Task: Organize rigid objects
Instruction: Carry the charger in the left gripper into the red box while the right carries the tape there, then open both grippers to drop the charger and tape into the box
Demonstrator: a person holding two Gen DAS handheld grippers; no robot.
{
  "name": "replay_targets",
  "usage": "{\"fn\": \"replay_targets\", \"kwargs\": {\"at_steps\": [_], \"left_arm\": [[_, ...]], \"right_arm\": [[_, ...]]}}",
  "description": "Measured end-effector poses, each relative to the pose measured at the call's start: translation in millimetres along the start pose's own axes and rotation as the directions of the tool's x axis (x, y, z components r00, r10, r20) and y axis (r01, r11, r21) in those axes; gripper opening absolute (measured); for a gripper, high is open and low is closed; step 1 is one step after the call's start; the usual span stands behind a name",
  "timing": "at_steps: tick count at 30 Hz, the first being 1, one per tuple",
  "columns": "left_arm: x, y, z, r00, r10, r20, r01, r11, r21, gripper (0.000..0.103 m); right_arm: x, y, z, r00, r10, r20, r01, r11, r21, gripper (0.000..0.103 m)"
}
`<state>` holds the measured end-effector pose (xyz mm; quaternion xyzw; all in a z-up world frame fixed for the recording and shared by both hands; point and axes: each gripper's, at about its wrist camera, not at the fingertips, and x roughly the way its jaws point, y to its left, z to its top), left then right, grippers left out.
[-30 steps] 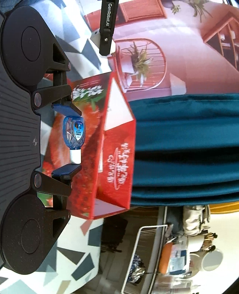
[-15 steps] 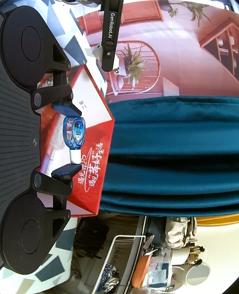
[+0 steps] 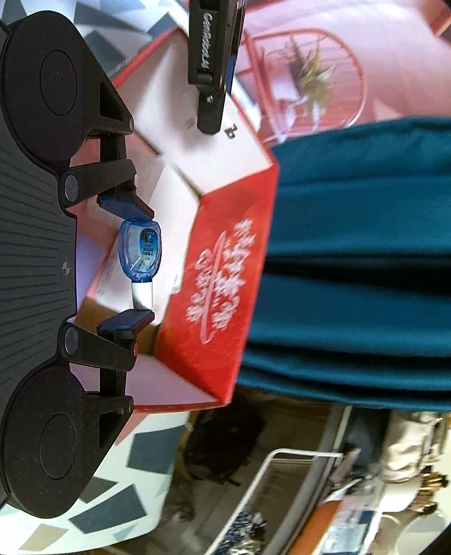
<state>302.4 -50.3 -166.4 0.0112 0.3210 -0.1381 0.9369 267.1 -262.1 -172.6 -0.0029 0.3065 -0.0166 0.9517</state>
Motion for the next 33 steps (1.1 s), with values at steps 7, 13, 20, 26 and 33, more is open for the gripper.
{"fn": "replay_targets", "kwargs": {"at_steps": [7, 13, 20, 26, 33], "left_arm": [[19.8, -1.8, -2.1, 1.000, -0.012, -0.028, 0.013, 0.999, 0.031, 0.037], [17.1, -3.6, 0.4, 0.998, -0.059, -0.006, 0.059, 0.997, 0.046, 0.051], [-29.1, 3.6, 7.0, 0.990, -0.090, 0.111, 0.086, 0.996, 0.036, 0.079], [-70.1, 17.7, 0.8, 0.983, -0.078, 0.164, 0.070, 0.996, 0.058, 0.083], [-107.7, 48.3, -43.9, 0.988, -0.041, 0.147, 0.036, 0.999, 0.039, 0.083]], "right_arm": [[21.0, -5.0, -2.1, 0.996, -0.010, -0.094, 0.012, 0.999, 0.030, 0.052], [18.5, -4.3, -6.8, 0.997, -0.039, -0.065, 0.042, 0.999, 0.035, 0.056], [-17.9, 12.4, -15.9, 0.995, -0.071, 0.063, 0.068, 0.997, 0.040, 0.084], [-52.2, 23.5, -28.1, 0.976, -0.125, 0.179, 0.102, 0.986, 0.132, 0.092], [-84.5, 48.4, -50.3, 0.961, -0.123, 0.246, 0.103, 0.990, 0.094, 0.093]]}}
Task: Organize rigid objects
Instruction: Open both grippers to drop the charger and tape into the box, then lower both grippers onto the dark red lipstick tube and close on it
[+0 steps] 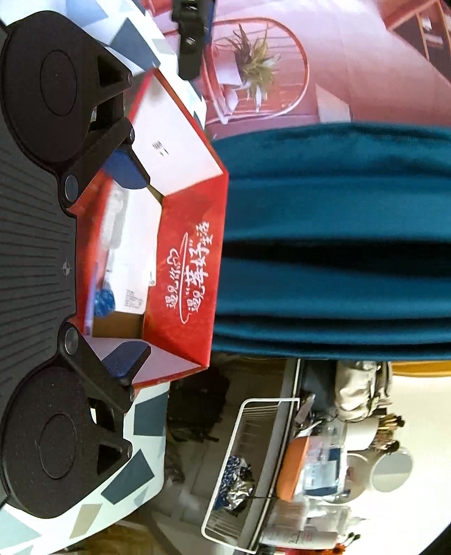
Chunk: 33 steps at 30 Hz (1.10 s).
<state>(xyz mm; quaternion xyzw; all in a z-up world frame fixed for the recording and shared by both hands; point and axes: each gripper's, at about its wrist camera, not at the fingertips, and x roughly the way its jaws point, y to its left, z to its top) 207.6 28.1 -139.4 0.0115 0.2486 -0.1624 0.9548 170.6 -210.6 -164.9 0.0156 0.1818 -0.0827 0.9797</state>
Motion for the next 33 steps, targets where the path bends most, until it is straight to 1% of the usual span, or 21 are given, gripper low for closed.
{"fn": "replay_targets", "kwargs": {"at_steps": [3, 6, 8, 10, 13, 16, 19, 24, 27, 29, 33], "left_arm": [[-13.8, 9.7, -22.9, 1.000, 0.017, -0.022, -0.017, 1.000, -0.003, 0.082], [-18.6, 22.8, -40.6, 0.998, 0.027, -0.057, -0.029, 0.999, -0.039, 0.082], [-18.2, 30.5, -50.2, 0.996, 0.035, -0.080, -0.040, 0.997, -0.059, 0.081], [-15.8, 36.2, -57.7, 0.994, 0.044, -0.097, -0.051, 0.997, -0.064, 0.081], [-10.8, 41.7, -65.2, 0.992, 0.045, -0.120, -0.054, 0.996, -0.073, 0.081], [-6.1, 43.7, -70.9, 0.989, 0.045, -0.143, -0.054, 0.996, -0.064, 0.080], [-0.9, 48.3, -74.9, 0.986, 0.047, -0.158, -0.058, 0.996, -0.065, 0.079], [8.1, 53.3, -84.6, 0.983, 0.050, -0.177, -0.068, 0.993, -0.099, 0.079], [14.7, 52.8, -88.4, 0.981, 0.040, -0.189, -0.061, 0.993, -0.105, 0.078], [18.3, 51.7, -89.4, 0.980, 0.032, -0.195, -0.053, 0.993, -0.104, 0.078], [24.6, 51.5, -92.2, 0.980, 0.017, -0.201, -0.040, 0.993, -0.111, 0.076]], "right_arm": [[-11.1, 12.8, -9.6, 1.000, 0.009, 0.000, -0.009, 1.000, -0.014, 0.093], [-16.8, 31.4, -23.1, 0.999, 0.034, -0.017, -0.035, 0.998, -0.049, 0.094], [-18.7, 45.7, -34.1, 0.998, 0.052, -0.029, -0.055, 0.995, -0.084, 0.098], [-16.4, 60.2, -47.9, 0.995, 0.077, -0.056, -0.084, 0.990, -0.114, 0.099], [-8.5, 78.2, -68.1, 0.986, 0.106, -0.127, -0.121, 0.985, -0.119, 0.099], [-1.1, 93.8, -82.7, 0.975, 0.133, -0.178, -0.153, 0.983, -0.106, 0.099], [3.0, 106.6, -93.1, 0.964, 0.167, -0.206, -0.189, 0.977, -0.095, 0.099], [8.9, 120.8, -101.4, 0.949, 0.212, -0.231, -0.247, 0.959, -0.136, 0.099], [15.2, 123.7, -109.3, 0.942, 0.204, -0.266, -0.247, 0.959, -0.141, 0.099], [18.1, 116.4, -112.9, 0.938, 0.202, -0.283, -0.244, 0.962, -0.122, 0.099], [26.0, 106.4, -115.3, 0.937, 0.168, -0.307, -0.206, 0.974, -0.096, 0.097]]}}
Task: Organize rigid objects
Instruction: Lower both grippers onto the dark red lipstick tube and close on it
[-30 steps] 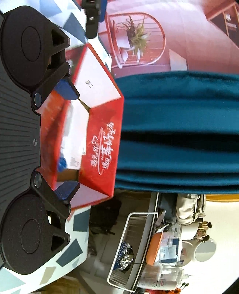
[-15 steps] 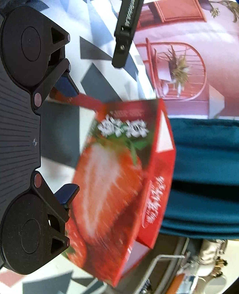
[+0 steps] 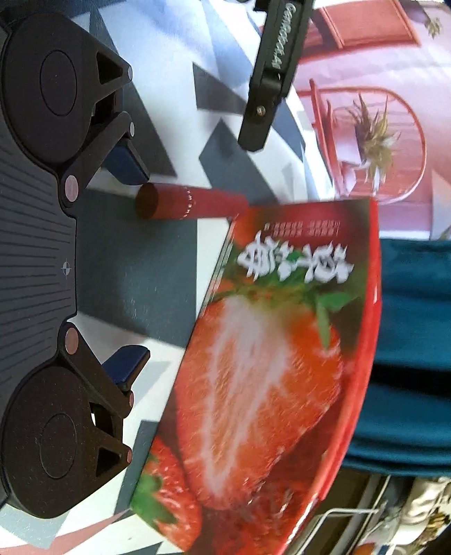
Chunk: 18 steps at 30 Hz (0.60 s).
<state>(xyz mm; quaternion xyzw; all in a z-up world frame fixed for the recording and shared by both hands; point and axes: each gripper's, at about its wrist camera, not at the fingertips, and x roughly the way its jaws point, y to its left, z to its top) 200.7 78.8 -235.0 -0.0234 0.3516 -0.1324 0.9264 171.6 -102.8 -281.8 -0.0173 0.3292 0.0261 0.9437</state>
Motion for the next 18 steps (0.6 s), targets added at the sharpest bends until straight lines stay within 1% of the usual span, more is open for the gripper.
{"fn": "replay_targets", "kwargs": {"at_steps": [1, 3, 5, 11, 12, 13, 15, 17, 18], "left_arm": [[1.7, -0.2, -0.3, 1.000, -0.007, -0.001, 0.007, 1.000, -0.002, 0.074], [5.4, -1.5, -0.8, 1.000, -0.016, -0.004, 0.016, 1.000, -0.005, 0.072], [10.2, -3.4, -0.4, 1.000, -0.020, -0.006, 0.020, 1.000, -0.008, 0.072], [23.9, -10.3, 4.9, 0.999, -0.052, -0.010, 0.052, 0.999, -0.012, 0.069], [25.9, -12.2, 5.6, 0.998, -0.058, -0.010, 0.058, 0.998, -0.010, 0.067], [27.8, -14.2, 6.1, 0.998, -0.068, -0.009, 0.068, 0.998, -0.007, 0.062], [32.0, -18.2, 7.2, 0.996, -0.086, -0.009, 0.086, 0.996, -0.003, 0.058], [35.8, -21.9, 7.7, 0.995, -0.099, -0.005, 0.099, 0.995, -0.007, 0.057], [37.8, -24.0, 8.0, 0.994, -0.105, -0.003, 0.105, 0.994, -0.008, 0.056]], "right_arm": [[0.5, -3.0, 0.9, 1.000, -0.005, 0.001, 0.005, 1.000, 0.011, 0.096], [1.9, -8.6, 2.8, 1.000, -0.009, 0.002, 0.009, 1.000, 0.027, 0.093], [3.0, -12.4, 3.8, 1.000, -0.015, 0.003, 0.014, 0.999, 0.034, 0.088], [3.2, -25.7, 4.4, 0.999, -0.043, 0.007, 0.043, 0.998, 0.055, 0.080], [5.0, -28.4, 4.8, 0.999, -0.048, 0.007, 0.047, 0.997, 0.062, 0.079], [6.1, -31.2, 5.4, 0.998, -0.054, 0.009, 0.054, 0.996, 0.068, 0.078], [9.2, -36.6, 6.5, 0.998, -0.062, 0.014, 0.061, 0.995, 0.080, 0.075], [12.0, -41.0, 8.3, 0.998, -0.066, 0.021, 0.063, 0.994, 0.092, 0.065], [13.0, -43.2, 8.8, 0.998, -0.062, 0.022, 0.060, 0.993, 0.100, 0.064]]}}
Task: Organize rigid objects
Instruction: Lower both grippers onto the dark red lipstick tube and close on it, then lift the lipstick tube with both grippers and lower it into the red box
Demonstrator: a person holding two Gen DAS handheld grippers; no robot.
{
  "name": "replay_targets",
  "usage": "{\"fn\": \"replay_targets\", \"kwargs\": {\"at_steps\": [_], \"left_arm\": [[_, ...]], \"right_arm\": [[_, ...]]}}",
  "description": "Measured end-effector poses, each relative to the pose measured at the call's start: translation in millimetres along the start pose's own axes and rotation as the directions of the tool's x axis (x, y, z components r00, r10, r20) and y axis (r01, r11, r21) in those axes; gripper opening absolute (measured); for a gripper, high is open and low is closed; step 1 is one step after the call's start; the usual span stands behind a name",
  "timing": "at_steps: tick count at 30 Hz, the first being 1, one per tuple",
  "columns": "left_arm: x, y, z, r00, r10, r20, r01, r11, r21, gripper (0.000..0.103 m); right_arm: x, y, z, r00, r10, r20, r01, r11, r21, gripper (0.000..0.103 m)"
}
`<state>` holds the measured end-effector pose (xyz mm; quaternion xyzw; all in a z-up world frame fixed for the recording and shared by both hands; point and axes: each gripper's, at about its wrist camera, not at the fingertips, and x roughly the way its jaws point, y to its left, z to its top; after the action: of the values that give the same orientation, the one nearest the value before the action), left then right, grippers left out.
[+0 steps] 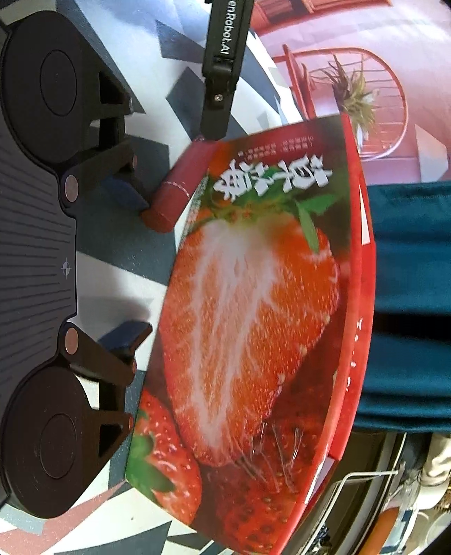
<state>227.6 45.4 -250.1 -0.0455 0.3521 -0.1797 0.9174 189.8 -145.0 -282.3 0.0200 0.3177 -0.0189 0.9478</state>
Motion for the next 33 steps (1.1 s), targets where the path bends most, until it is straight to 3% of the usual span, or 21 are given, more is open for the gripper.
{"fn": "replay_targets", "kwargs": {"at_steps": [5, 13, 23, 25, 33], "left_arm": [[9.5, -8.4, 0.8, 1.000, -0.030, -0.004, 0.030, 1.000, -0.008, 0.053], [16.5, -18.3, -3.3, 0.998, -0.066, -0.010, 0.066, 0.998, 0.002, 0.047], [24.2, -35.3, -8.5, 0.998, -0.056, -0.025, 0.056, 0.998, -0.009, 0.047], [21.9, -39.2, -11.4, 0.998, -0.053, -0.025, 0.053, 0.999, -0.001, 0.047], [5.8, -56.6, -20.3, 0.999, -0.045, -0.013, 0.045, 0.999, -0.003, 0.047]], "right_arm": [[1.9, -0.7, 1.1, 0.999, 0.035, 0.017, -0.035, 0.999, -0.007, 0.045], [6.4, 3.8, 5.0, 0.997, 0.079, 0.028, -0.078, 0.997, -0.019, 0.034], [7.6, 5.0, 6.6, 0.997, 0.068, 0.040, -0.066, 0.997, -0.049, 0.033], [4.3, 5.0, 2.8, 0.997, 0.060, 0.051, -0.056, 0.994, -0.092, 0.033], [-17.2, -7.7, -5.4, 0.994, 0.080, 0.078, -0.073, 0.994, -0.085, 0.031]]}}
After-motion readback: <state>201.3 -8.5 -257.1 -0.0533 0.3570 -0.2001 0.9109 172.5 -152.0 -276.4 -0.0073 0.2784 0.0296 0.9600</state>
